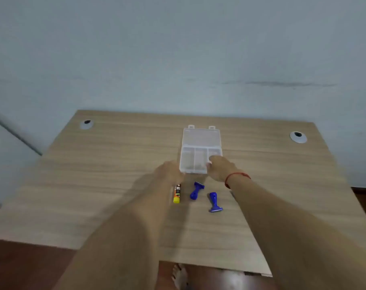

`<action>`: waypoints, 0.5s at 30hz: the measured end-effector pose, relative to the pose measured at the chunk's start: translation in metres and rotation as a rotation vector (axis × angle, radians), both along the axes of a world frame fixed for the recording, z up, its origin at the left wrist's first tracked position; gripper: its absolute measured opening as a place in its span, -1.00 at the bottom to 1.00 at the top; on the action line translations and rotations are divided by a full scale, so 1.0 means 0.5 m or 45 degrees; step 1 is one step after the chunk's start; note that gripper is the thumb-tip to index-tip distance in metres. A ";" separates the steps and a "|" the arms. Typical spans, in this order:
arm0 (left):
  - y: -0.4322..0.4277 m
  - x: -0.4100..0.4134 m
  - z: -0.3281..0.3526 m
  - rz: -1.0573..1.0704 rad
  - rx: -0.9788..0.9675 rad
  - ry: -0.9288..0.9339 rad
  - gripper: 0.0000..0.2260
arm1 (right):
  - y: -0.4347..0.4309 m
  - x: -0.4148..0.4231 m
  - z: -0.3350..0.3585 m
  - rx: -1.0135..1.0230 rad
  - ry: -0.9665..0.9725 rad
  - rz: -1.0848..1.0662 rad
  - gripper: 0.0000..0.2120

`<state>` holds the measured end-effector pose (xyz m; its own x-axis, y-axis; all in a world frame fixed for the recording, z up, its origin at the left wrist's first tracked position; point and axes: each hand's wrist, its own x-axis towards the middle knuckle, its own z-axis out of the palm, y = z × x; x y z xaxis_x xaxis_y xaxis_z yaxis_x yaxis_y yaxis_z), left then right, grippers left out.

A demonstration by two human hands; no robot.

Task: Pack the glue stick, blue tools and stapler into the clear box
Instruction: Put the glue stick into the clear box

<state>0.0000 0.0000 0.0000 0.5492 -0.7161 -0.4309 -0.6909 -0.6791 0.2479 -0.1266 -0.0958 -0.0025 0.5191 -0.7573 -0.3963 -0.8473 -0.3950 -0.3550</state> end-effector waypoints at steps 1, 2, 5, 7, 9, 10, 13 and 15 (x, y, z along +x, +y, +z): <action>-0.006 0.002 -0.016 0.012 0.047 0.021 -0.64 | -0.011 0.005 -0.016 -0.002 0.013 -0.042 -0.67; -0.008 0.004 -0.035 0.022 0.070 0.031 -0.63 | -0.021 0.006 -0.031 -0.011 -0.010 -0.104 -0.69; -0.009 0.007 -0.089 0.049 0.156 0.069 -0.60 | -0.042 0.002 -0.073 0.006 -0.061 -0.245 -0.70; -0.014 0.015 -0.114 0.051 0.172 0.079 -0.57 | -0.057 0.002 -0.094 0.030 -0.111 -0.304 -0.64; -0.020 0.023 -0.135 0.070 0.174 0.088 -0.54 | -0.065 0.002 -0.108 0.036 -0.158 -0.374 -0.61; -0.023 0.024 -0.143 0.072 0.182 0.098 -0.54 | -0.069 0.002 -0.117 0.043 -0.185 -0.422 -0.60; -0.026 0.024 -0.157 0.119 0.163 0.102 -0.57 | -0.072 0.006 -0.133 0.087 -0.238 -0.553 -0.65; -0.028 0.023 -0.164 0.155 0.134 0.116 -0.59 | -0.070 0.007 -0.139 0.087 -0.240 -0.622 -0.71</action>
